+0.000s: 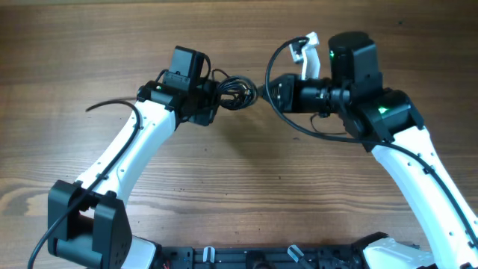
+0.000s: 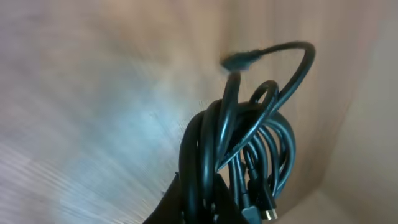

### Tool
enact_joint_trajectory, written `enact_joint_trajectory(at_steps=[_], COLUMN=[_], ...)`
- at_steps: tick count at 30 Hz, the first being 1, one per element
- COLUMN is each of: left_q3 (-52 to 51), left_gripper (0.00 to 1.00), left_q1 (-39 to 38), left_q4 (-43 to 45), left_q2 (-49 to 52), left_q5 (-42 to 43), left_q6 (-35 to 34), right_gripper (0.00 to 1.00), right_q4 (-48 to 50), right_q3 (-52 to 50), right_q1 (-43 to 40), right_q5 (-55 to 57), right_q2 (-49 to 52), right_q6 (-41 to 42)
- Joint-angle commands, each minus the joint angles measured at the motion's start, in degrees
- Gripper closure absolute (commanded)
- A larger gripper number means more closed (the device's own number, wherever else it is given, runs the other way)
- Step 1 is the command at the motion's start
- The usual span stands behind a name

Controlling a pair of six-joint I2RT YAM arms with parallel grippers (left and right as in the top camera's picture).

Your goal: Untangle cables

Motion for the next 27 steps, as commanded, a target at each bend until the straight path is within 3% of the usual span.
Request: enact_joint_trajectory(at_steps=[1,5,9,13,18,22,24,27], left_q3=[0.5,0.5,0.5,0.5,0.5,0.5,0.5,0.5], left_gripper=[0.96,0.96,0.96,0.96,0.96,0.96,0.96,0.96], left_q1=[0.1,0.1,0.1,0.1,0.4,1.0,1.6,1.6], left_q4=[7.8,16.1,18.3,18.4,18.4,18.6,19.9,19.5], left_q2=[-0.2,-0.3,-0.3,-0.3,-0.3,-0.3,-0.4,-0.6], left_q5=[8.4,18.5,18.5,18.1,17.1,16.5,16.6,16.6], left_q6=[36.9,67.6,85.2,98.6,109.7,116.2,116.2,116.1], right_gripper=[0.76,0.59,0.56,0.49,0.4,0.25,0.25,0.3], right_q4=[-2.6,-2.8,-2.8,-1.8,-2.4,-4.9,-6.3,-6.2], right_q3=[0.3,0.4,0.4,0.4,0.3,0.2,0.2,0.2], right_q1=[0.0,-0.1,-1.1,-3.2,-3.4,-3.4,-3.4,-3.4], right_q5=[7.9,9.0,9.0,8.9,9.0,9.0,9.1,10.5], right_q2=[0.9,0.9,0.9,0.9,1.2,2.2,3.0,5.5], right_q6=[-4.3,-8.6,-9.8,-11.3,-16.2,-24.3,-28.4,-25.7])
